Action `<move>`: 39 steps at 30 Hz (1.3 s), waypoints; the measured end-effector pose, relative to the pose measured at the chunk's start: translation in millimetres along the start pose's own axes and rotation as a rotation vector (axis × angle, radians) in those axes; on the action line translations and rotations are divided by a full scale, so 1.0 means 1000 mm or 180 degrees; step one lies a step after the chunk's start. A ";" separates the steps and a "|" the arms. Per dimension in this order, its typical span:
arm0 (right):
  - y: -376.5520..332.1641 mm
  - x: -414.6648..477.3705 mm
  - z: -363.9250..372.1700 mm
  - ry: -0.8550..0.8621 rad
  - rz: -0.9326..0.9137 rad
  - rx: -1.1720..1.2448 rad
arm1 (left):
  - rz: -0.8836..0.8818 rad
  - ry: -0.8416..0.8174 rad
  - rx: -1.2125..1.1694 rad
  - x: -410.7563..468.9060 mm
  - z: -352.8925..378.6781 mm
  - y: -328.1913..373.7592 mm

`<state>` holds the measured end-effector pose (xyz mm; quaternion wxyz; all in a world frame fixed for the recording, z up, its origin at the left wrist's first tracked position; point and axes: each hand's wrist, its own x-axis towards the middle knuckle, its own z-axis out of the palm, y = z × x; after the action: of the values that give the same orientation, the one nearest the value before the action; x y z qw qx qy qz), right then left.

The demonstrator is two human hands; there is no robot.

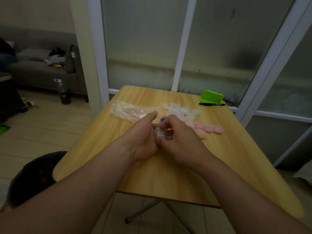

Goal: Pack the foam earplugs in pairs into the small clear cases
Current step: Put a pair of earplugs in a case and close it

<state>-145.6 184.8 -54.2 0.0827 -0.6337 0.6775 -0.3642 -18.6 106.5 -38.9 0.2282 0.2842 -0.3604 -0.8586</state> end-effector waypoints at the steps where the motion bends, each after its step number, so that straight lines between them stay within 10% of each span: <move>1: 0.001 0.001 0.000 0.0026 -0.0001 0.0068 | 0.0013 -0.0076 0.0046 -0.002 0.000 0.000; 28: 0.038 -0.018 -0.053 0.0374 0.0012 -0.0369 | 0.0405 -0.0322 0.0966 0.017 0.036 -0.027; 39: 0.133 -0.038 -0.108 0.0354 0.1313 -0.0627 | 0.0891 0.0471 0.0537 0.037 0.043 -0.010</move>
<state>-306.7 252.9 -68.9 0.0557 -0.4658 0.8284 -0.3061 -75.8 112.3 -33.4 0.3468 0.3118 -0.4495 -0.7619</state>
